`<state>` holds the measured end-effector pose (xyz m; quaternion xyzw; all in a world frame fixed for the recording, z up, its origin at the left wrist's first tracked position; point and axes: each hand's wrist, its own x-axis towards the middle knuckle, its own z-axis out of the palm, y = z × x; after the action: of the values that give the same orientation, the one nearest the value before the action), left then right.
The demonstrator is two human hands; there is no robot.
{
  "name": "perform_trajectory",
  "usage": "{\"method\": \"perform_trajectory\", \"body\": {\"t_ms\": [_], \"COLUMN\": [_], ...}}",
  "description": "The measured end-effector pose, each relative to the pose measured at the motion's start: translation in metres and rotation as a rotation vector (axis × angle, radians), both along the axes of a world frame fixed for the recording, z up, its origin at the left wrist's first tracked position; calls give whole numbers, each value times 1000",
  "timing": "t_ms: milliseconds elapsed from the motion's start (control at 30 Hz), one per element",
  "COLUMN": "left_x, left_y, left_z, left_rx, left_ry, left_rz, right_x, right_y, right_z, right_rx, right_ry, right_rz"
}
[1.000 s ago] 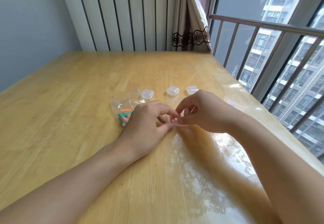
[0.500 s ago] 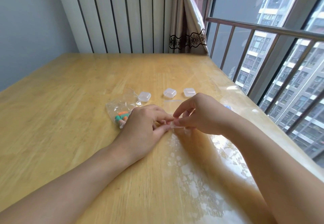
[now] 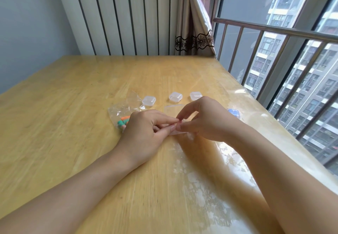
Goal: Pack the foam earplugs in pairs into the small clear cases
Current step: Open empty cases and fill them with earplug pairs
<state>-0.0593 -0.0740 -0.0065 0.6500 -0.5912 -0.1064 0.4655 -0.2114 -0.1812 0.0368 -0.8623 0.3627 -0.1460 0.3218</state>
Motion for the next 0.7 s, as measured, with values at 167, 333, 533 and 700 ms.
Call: {"method": "perform_trajectory", "body": {"t_ms": [167, 333, 533, 700], "left_x": [-1, -1, 2, 0], "left_y": [0, 0, 2, 2], "left_z": [0, 1, 3, 3], "left_rx": [-4, 25, 51, 26], "left_ry": [24, -74, -229, -59], "left_rz": [1, 5, -21, -23], "right_x": [-1, 2, 0, -1], "right_y": [-1, 0, 0, 0], "right_z": [0, -1, 0, -1], "right_rx": [23, 41, 139, 185], "right_ry": [-2, -1, -47, -102], "right_rz": [5, 10, -37, -72]}}
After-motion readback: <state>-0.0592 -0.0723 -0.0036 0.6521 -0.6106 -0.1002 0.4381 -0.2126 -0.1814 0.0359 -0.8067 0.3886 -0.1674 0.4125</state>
